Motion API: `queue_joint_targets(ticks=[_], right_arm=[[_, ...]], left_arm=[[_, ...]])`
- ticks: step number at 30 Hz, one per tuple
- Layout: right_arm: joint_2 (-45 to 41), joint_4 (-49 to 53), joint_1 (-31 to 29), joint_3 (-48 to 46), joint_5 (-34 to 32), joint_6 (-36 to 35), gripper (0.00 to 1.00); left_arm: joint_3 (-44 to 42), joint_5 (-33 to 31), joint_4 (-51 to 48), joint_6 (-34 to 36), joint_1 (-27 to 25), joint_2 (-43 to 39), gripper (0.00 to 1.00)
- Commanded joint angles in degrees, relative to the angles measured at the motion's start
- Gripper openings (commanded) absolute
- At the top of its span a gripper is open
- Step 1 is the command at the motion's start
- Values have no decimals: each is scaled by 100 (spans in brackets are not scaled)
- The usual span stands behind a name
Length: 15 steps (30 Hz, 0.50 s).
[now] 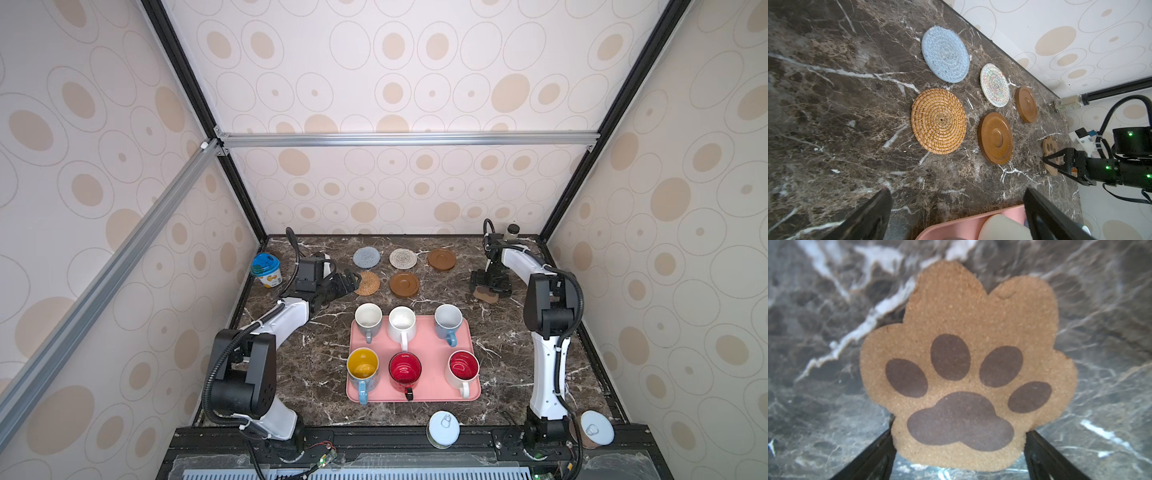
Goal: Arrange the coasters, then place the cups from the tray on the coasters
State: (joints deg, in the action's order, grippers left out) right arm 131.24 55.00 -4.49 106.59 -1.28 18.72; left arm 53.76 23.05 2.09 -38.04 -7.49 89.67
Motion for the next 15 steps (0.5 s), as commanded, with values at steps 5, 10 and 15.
queue_joint_targets(ticks=[5, 10, 15], right_arm=[[-55, 171, -500, -486, 202, -170, 94], [56, 169, -809, -273, 338, -141, 95], [418, 346, -1023, 280, 495, -106, 95]], left_arm=[[14, 21, 73, -19, 33, -195, 100], [-6, 18, 73, -28, 33, -213, 100], [-23, 16, 46, -11, 32, -248, 100]])
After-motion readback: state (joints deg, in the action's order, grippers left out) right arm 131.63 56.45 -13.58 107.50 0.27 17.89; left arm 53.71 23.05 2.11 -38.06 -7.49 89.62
